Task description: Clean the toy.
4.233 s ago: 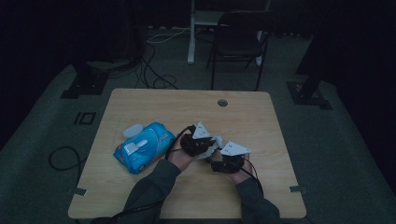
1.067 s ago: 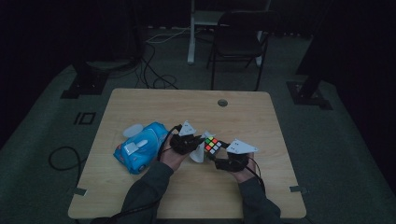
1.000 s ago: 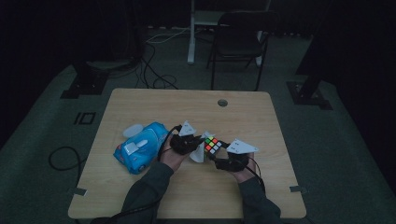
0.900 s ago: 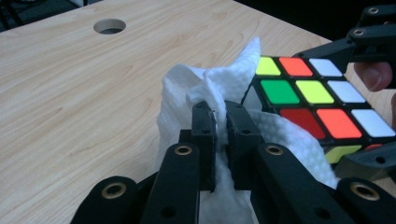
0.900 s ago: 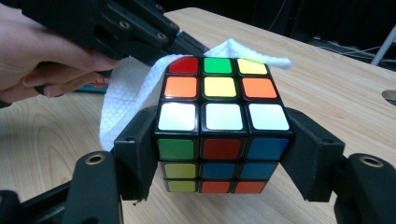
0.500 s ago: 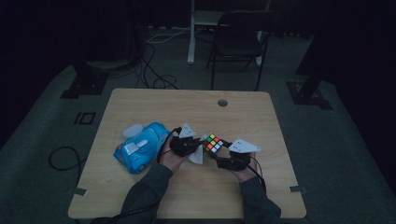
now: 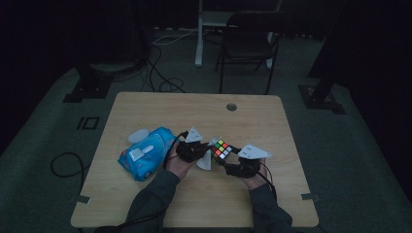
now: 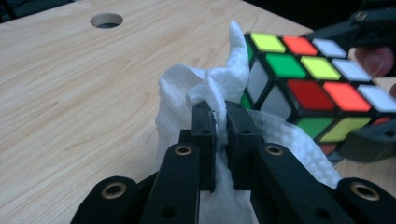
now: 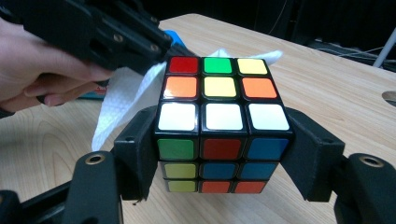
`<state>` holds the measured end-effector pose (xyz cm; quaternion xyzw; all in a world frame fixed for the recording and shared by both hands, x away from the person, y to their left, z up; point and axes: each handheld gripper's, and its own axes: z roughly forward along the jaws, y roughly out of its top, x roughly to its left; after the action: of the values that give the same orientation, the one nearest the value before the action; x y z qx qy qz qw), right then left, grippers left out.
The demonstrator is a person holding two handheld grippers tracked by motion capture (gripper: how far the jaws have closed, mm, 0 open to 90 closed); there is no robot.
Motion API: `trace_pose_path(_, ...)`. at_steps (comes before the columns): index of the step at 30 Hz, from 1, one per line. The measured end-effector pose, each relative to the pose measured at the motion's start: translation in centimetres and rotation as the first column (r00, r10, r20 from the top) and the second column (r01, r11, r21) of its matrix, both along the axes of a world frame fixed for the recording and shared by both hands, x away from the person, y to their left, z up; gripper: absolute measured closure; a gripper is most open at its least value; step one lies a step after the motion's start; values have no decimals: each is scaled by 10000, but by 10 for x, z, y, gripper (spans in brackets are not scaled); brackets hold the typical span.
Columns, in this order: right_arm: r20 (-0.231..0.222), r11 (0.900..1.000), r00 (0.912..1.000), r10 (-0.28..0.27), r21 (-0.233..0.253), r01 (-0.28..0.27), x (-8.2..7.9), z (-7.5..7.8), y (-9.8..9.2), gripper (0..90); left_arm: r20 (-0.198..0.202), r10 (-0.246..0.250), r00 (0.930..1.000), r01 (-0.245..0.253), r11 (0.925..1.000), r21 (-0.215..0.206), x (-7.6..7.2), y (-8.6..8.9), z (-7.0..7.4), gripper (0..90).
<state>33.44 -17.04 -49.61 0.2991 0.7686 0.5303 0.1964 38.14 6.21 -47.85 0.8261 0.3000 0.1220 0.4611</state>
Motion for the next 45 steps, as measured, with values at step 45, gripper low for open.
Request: trace_pose_path(45,-17,9997,9997,236,-71,-237,-2,-3,7,349,268,35,9996,-23,9991,-429,7,-6,14,845)
